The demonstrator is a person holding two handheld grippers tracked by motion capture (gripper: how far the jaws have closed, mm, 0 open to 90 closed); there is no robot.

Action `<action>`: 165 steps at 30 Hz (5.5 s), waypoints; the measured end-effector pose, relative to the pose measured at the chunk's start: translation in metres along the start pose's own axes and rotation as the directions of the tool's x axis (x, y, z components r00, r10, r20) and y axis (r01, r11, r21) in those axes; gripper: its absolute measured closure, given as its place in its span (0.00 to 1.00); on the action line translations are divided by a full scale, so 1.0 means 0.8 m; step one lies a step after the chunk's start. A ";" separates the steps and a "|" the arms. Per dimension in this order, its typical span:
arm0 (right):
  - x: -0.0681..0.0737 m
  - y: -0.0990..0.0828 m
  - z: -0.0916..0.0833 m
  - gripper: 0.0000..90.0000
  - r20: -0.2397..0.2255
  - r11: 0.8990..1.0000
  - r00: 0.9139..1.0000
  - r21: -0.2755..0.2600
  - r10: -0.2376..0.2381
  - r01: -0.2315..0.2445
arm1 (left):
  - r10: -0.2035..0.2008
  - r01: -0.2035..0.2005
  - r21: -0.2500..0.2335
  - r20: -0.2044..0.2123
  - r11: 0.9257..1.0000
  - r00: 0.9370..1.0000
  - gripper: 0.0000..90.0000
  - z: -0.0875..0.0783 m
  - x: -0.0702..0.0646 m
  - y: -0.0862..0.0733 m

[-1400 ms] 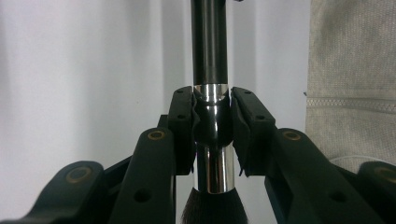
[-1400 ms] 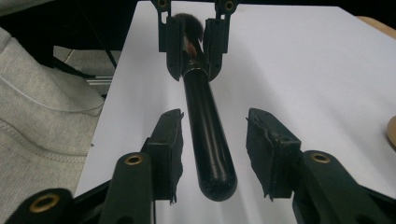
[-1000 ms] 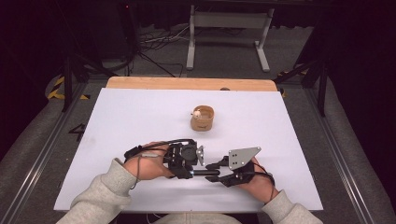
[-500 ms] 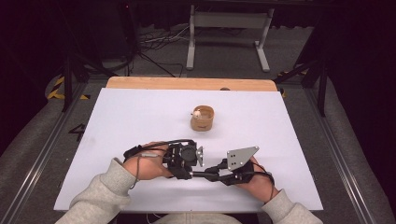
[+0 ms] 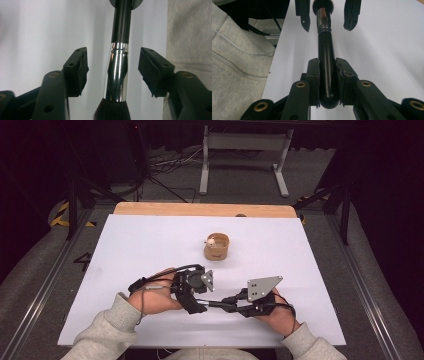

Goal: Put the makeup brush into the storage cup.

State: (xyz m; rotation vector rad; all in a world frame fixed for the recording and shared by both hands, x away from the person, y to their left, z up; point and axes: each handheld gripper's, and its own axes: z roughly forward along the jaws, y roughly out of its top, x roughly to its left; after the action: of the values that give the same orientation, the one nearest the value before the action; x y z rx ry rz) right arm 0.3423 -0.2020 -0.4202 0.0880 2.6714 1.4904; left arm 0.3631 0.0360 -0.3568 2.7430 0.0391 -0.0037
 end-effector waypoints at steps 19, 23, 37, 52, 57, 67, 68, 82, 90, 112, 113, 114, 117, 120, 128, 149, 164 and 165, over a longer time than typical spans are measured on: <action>-0.001 -0.004 -0.013 0.83 0.021 1.000 1.000 -0.023 -0.002 0.003 | -0.071 0.073 -0.202 0.017 0.977 0.997 0.37 0.001 0.005 -0.046; -0.001 -0.005 -0.015 0.83 0.021 1.000 1.000 -0.025 0.000 0.000 | -0.075 0.078 -0.211 0.024 0.974 0.997 0.39 0.001 0.005 -0.048; -0.002 -0.007 -0.019 0.83 0.019 0.999 1.000 -0.032 -0.004 0.004 | -0.078 0.088 -0.225 0.054 0.970 0.995 0.46 0.004 0.004 -0.056; -0.004 -0.011 -0.023 0.83 0.015 0.999 1.000 -0.051 -0.001 0.001 | -0.091 0.105 -0.238 0.072 0.966 0.993 0.66 0.001 0.008 -0.065; -0.005 -0.013 -0.022 0.83 0.013 0.998 1.000 -0.055 0.003 -0.002 | -0.094 0.110 -0.240 0.080 0.964 0.992 0.74 0.001 0.010 -0.067; -0.006 -0.013 -0.021 0.82 0.007 0.999 1.000 -0.048 0.005 -0.004 | -0.093 0.110 -0.226 0.086 0.968 0.992 0.79 0.002 0.009 -0.066; -0.006 -0.013 -0.021 0.82 0.005 0.999 1.000 -0.047 0.007 -0.007 | -0.092 0.111 -0.226 0.091 0.968 0.992 0.79 0.002 0.010 -0.067; -0.006 0.018 -0.020 0.63 0.014 0.999 0.999 0.035 0.030 -0.030 | -0.099 0.110 -0.176 0.072 0.978 0.992 0.80 0.005 0.008 -0.064; -0.010 0.050 -0.018 0.61 0.030 0.987 0.998 0.154 0.050 -0.054 | -0.097 0.109 -0.175 0.074 0.978 0.993 0.80 0.005 0.008 -0.064; -0.018 0.090 0.010 0.60 0.006 0.925 0.998 0.376 0.062 -0.060 | -0.094 0.105 -0.174 0.067 0.979 0.993 0.80 0.007 0.011 -0.065; -0.018 0.091 0.011 0.60 0.006 0.922 0.998 0.383 0.058 -0.056 | -0.094 0.105 -0.174 0.067 0.979 0.993 0.80 0.007 0.011 -0.065; -0.018 0.093 0.013 0.60 0.006 0.918 0.998 0.393 0.057 -0.055 | -0.094 0.104 -0.174 0.067 0.979 0.993 0.80 0.007 0.011 -0.065; -0.019 0.096 0.016 0.59 0.003 0.910 0.998 0.411 0.060 -0.055 | -0.093 0.103 -0.173 0.067 0.980 0.993 0.80 0.007 0.011 -0.065; -0.019 0.100 0.021 0.58 -0.001 0.900 0.998 0.434 0.059 -0.053 | -0.093 0.104 -0.163 0.069 0.981 0.993 0.80 0.008 0.011 -0.065; -0.019 0.106 0.034 0.58 -0.010 0.866 0.999 0.498 0.050 -0.038 | -0.098 0.108 -0.166 0.067 0.980 0.993 0.80 0.008 0.011 -0.065; -0.021 0.105 0.057 0.67 -0.036 0.828 0.995 0.557 0.089 -0.054 | -0.092 0.101 -0.156 0.063 0.983 0.994 0.80 0.009 0.009 -0.065; -0.024 0.102 0.068 0.75 -0.046 0.796 0.994 0.603 0.099 -0.051 | -0.077 0.086 -0.150 0.064 0.985 0.995 0.80 0.010 0.007 -0.062; -0.024 0.102 0.068 0.76 -0.048 0.795 0.994 0.604 0.098 -0.049 | -0.077 0.086 -0.149 0.062 0.985 0.995 0.80 0.010 0.007 -0.062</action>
State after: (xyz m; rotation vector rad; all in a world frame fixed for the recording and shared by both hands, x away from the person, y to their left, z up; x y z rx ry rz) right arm 0.3674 -0.1144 -0.3784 0.1767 3.1270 0.5940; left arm 0.3674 0.0785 -0.3837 2.5860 0.1309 -0.0970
